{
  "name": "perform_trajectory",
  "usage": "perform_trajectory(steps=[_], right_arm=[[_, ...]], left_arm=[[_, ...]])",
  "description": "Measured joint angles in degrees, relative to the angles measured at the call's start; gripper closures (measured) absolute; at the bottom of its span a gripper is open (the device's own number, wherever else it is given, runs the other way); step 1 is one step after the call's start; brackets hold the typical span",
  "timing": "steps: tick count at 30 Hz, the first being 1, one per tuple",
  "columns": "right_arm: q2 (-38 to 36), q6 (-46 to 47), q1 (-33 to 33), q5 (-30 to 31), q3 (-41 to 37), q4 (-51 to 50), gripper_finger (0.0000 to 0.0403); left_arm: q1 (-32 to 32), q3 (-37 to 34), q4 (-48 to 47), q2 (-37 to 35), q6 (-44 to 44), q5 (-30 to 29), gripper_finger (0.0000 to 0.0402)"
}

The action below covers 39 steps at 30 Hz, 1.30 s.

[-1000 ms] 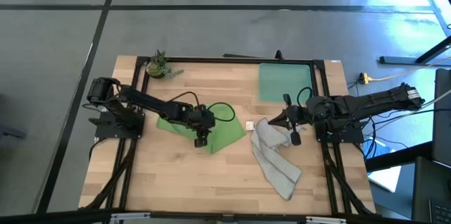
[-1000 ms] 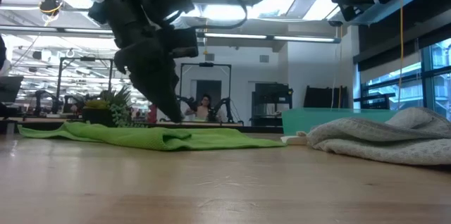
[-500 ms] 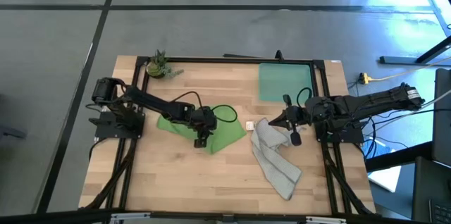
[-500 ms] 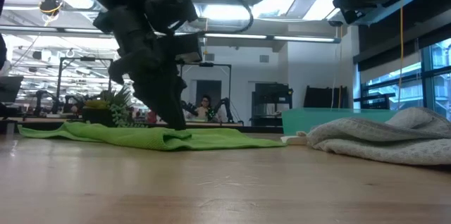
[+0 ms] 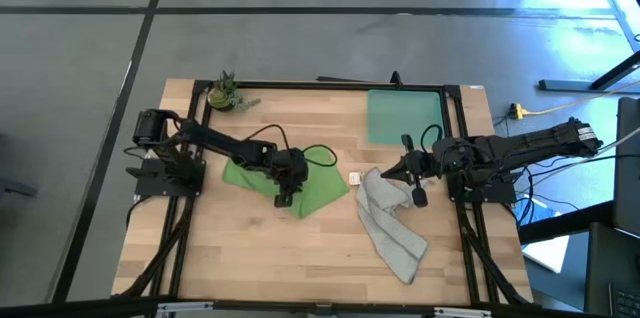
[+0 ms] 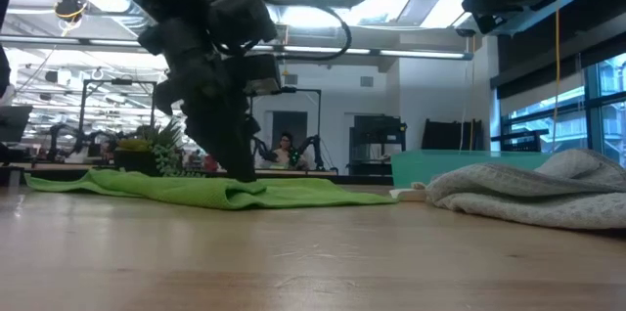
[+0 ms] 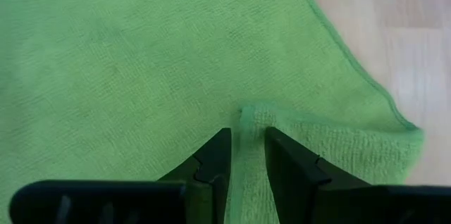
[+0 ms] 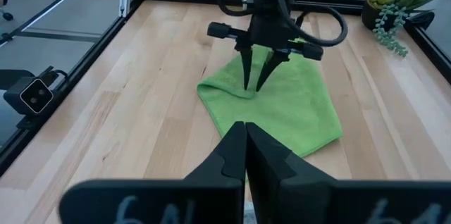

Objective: Roll microfiber towels into tight, uniform cylinder then place into a basket
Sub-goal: Fold the green microfiber towel

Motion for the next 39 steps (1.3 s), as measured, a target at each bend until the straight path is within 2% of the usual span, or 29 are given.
perform_trajectory(steps=[3, 29, 33, 39], right_arm=[[0.0, 0.0, 0.0, 0.0, 0.0, 0.0, 0.0394], [0.0, 0.0, 0.0, 0.0, 0.0, 0.0, 0.0394], [0.0, 0.0, 0.0, 0.0, 0.0, 0.0, 0.0394], [0.0, 0.0, 0.0, 0.0, 0.0, 0.0, 0.0394]], left_arm=[[0.5, 0.0, 0.3, 0.4, 0.0, 1.8, 0.0319], [0.1, 0.0, 0.5, 2.4, -0.1, 4.1, 0.0320], [0.1, 0.0, 0.3, 2.1, 0.0, 4.1, 0.0336], [0.1, 0.1, 0.2, 2.1, 0.9, 4.1, 0.0389]])
